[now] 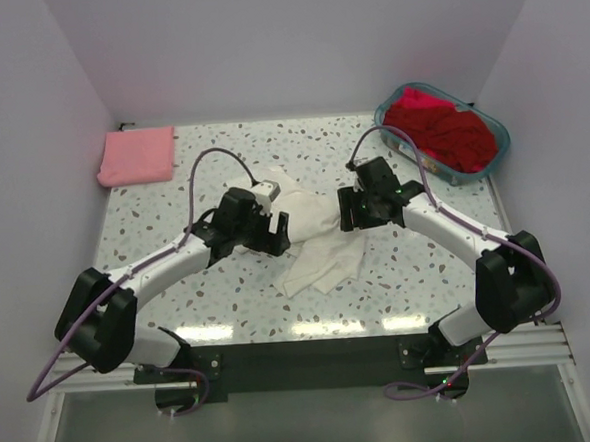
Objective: Fold and stack the t-shirts
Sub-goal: Flatten the tshirt out
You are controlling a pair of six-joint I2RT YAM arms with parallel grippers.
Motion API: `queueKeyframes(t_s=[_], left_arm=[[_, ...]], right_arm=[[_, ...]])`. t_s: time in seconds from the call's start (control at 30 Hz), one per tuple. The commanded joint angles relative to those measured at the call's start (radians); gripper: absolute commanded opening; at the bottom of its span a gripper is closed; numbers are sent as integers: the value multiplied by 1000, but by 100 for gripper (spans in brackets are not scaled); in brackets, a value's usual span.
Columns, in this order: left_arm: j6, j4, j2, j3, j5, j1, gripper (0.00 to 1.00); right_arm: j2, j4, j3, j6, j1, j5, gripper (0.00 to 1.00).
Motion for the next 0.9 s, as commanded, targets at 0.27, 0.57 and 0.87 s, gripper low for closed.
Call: queueKeyframes(t_s=[0.27, 0.57, 0.87], left_arm=[[-202, -105, 17, 54, -367, -32, 87], [-168, 26, -6, 11, -185, 1, 88], [74, -27, 59, 62, -142, -199, 82]], right_arm=[[-17, 89, -12, 1, 0, -24, 61], [-12, 51, -19, -13, 0, 11, 62], [-49, 34, -41, -8, -2, 167, 62]])
